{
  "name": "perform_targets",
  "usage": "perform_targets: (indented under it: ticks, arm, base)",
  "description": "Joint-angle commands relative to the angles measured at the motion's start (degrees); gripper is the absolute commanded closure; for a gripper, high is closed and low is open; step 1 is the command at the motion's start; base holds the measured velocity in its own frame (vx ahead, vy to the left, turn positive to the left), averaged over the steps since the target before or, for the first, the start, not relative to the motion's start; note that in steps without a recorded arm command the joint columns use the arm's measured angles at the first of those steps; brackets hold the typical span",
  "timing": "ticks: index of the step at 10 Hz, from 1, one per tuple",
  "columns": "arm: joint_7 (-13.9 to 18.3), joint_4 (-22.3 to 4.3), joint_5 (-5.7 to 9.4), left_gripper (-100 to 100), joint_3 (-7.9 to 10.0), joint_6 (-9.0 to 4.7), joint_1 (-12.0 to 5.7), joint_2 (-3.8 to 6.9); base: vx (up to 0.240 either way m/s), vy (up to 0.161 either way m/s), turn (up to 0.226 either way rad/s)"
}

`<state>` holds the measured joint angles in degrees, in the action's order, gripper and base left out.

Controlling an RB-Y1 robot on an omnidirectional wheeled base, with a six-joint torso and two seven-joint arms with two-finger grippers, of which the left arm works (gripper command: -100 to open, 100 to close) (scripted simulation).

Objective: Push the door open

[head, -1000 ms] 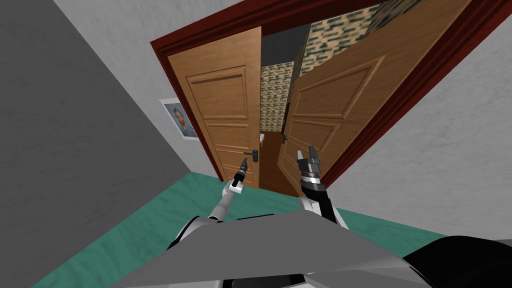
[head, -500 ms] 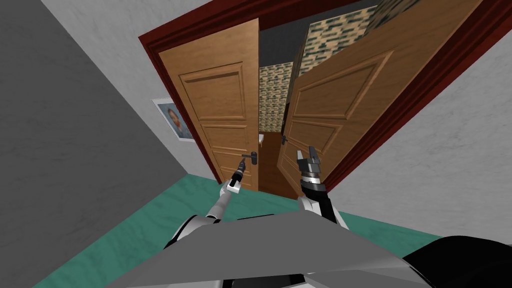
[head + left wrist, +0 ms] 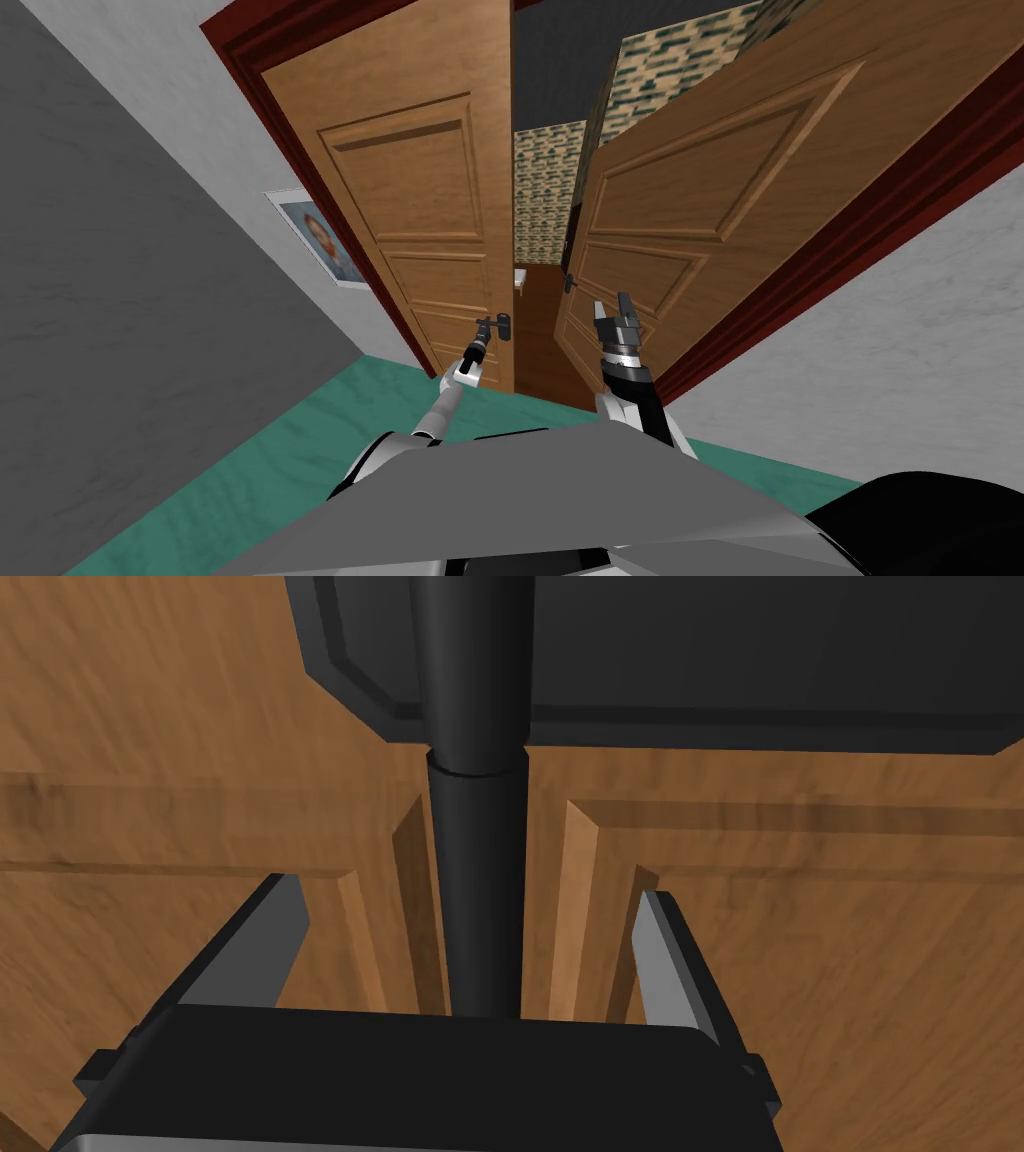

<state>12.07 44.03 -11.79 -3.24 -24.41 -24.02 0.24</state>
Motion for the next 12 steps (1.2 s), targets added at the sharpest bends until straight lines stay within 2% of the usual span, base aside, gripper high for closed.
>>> perform_targets:
  ticks: [1, 2, 3, 8, 12]
  arm:
    - [0.0, 0.1, 0.04, -100, 0.09, 0.0, 0.13, -1.38]
    - [0.2, 1.3, -0.07, -100, -0.29, 0.45, 0.79, -0.73]
    - [0.2, 1.3, -0.07, 100, -0.29, 0.45, 0.79, -0.73]
    - [0.2, 1.3, -0.07, 100, -0.29, 0.45, 0.79, -0.73]
    - [-0.4, 1.3, 0.46, 100, 1.28, 0.59, 0.8, 0.61]
  base:
    - [0.198, -0.066, -0.02]
    - [0.088, -0.025, 0.0]
    - [-0.016, 0.001, 0.012]
    - [-0.014, 0.005, -0.006]
    - [0.129, -0.086, 0.036]
